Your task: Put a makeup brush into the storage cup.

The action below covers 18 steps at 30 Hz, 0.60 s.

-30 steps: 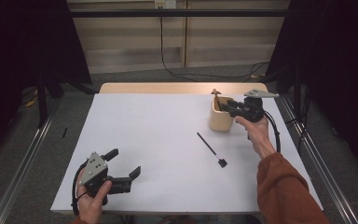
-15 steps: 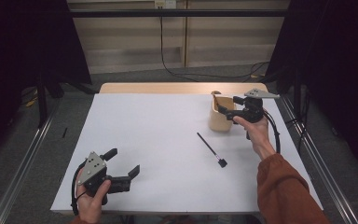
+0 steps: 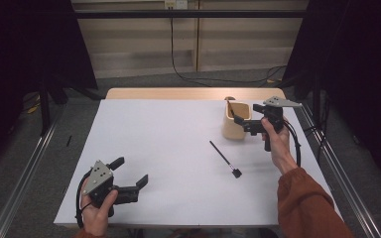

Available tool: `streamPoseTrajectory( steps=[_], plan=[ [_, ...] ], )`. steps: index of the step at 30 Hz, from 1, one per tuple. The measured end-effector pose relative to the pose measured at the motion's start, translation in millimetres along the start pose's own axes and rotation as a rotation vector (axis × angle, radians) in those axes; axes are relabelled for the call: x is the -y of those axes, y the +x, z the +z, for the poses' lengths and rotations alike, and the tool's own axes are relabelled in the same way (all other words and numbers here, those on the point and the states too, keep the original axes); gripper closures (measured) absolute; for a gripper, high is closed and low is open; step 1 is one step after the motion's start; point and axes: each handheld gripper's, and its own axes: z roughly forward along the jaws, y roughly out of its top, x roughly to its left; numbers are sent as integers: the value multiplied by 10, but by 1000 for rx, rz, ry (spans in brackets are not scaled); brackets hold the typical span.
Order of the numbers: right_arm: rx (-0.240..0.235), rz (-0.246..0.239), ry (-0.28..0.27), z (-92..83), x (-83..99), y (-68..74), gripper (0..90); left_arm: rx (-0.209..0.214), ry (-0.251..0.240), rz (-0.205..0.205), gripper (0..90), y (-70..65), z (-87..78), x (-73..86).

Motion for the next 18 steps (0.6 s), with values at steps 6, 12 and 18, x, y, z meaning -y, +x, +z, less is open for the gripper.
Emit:
streamPoseTrajectory(
  steps=[6,12,18],
  plan=[
    [4,-4,0,-125,31,9,17,-4,-3,-5,19,12,-13,2],
    [7,0,-7,-279,88,41,27,-9,-8,-6,19,12,-46,4],
    [9,-21,-8,-419,134,71,28,-20,-6,-4,19,22,-70,8]
  ],
)
